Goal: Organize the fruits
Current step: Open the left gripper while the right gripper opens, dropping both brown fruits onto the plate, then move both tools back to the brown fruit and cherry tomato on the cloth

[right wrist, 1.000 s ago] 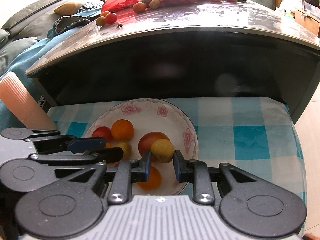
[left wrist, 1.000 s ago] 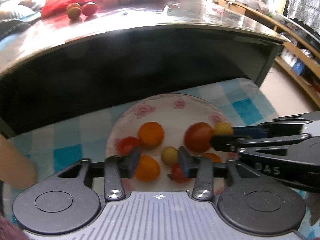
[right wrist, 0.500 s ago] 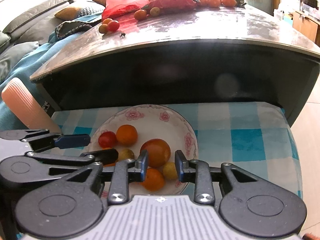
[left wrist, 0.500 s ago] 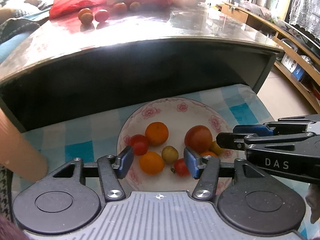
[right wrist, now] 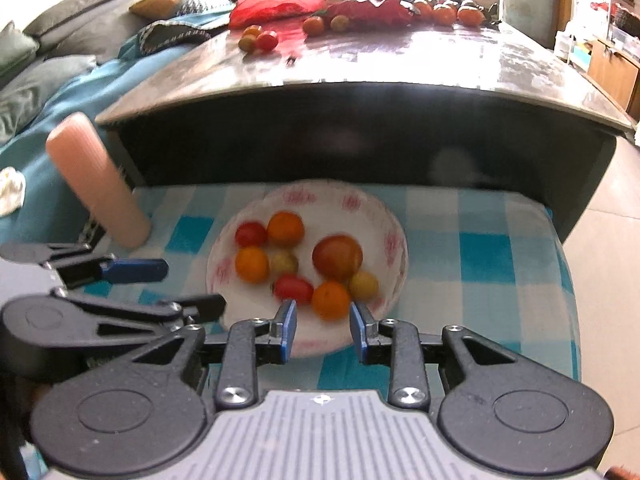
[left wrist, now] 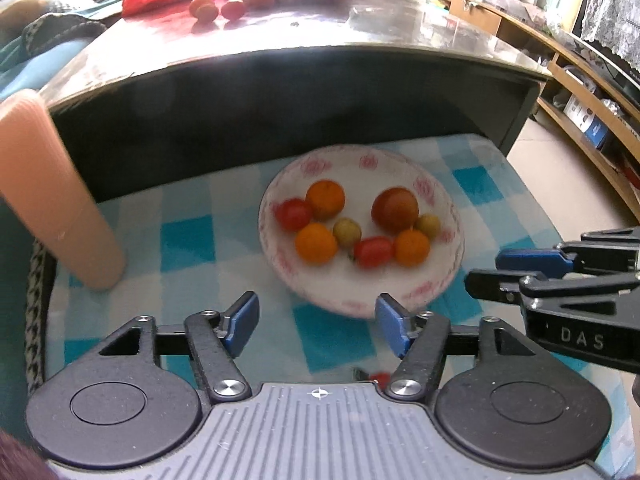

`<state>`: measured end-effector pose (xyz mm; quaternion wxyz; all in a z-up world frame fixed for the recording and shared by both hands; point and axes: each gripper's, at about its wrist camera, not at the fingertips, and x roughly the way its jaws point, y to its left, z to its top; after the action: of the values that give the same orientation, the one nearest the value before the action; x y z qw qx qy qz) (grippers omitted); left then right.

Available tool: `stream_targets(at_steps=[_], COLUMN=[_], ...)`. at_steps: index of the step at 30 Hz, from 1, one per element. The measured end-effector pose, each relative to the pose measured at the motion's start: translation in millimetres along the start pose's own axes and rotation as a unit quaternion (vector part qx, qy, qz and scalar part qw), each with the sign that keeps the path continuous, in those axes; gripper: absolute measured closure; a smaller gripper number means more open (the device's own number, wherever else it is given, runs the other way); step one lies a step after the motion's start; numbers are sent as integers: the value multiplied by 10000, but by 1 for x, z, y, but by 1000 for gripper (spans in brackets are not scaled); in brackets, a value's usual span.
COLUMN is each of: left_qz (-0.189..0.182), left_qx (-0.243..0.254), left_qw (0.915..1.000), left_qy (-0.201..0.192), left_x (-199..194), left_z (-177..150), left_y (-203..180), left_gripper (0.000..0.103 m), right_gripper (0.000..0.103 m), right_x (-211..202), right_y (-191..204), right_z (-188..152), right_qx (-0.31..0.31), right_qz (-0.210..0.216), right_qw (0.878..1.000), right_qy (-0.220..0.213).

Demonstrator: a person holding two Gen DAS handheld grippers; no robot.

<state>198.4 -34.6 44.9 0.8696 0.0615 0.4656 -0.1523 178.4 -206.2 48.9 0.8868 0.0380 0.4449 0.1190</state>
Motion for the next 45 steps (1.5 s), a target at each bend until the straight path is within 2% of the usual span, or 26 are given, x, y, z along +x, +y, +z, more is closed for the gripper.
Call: stream_targets(at_steps=[6, 15, 18, 27, 33, 36, 43, 45], left_qz=[14, 73, 54, 66, 129, 148, 96, 110], left_qx=[-89, -124, -142, -112, -32, -81, -34, -11], left_qw=[9999, 9989, 9989, 9991, 9989, 9988, 9985, 9983], left_qy=[63, 452, 448, 413, 440, 465, 531, 580], left_x=[-11, -5, -3, -5, -3, -2, 1, 5], left_z=[-17, -42, -44, -46, -48, -49, -53, -55], left_y=[4, 14, 20, 29, 35, 41, 42, 42], left_gripper=[27, 23, 23, 23, 23, 22, 19, 19], right_gripper=[58, 58, 58, 58, 58, 58, 57, 57], right_x=[-7, 0, 5, 14, 27, 34, 55, 56], right_y=[9, 27, 32, 34, 51, 59, 64, 66], right_z=[-25, -55, -55, -50, -52, -53, -54, -56], right_qx=[12, -30, -188, -465, -821, -989, -906, -936], right_qz=[15, 103, 101, 440, 688, 698, 695, 663], right_qw=[9998, 9982, 9978, 9968, 9930, 9913, 9915, 9919], right_qy=[222, 584, 620, 476, 499, 508, 619, 535])
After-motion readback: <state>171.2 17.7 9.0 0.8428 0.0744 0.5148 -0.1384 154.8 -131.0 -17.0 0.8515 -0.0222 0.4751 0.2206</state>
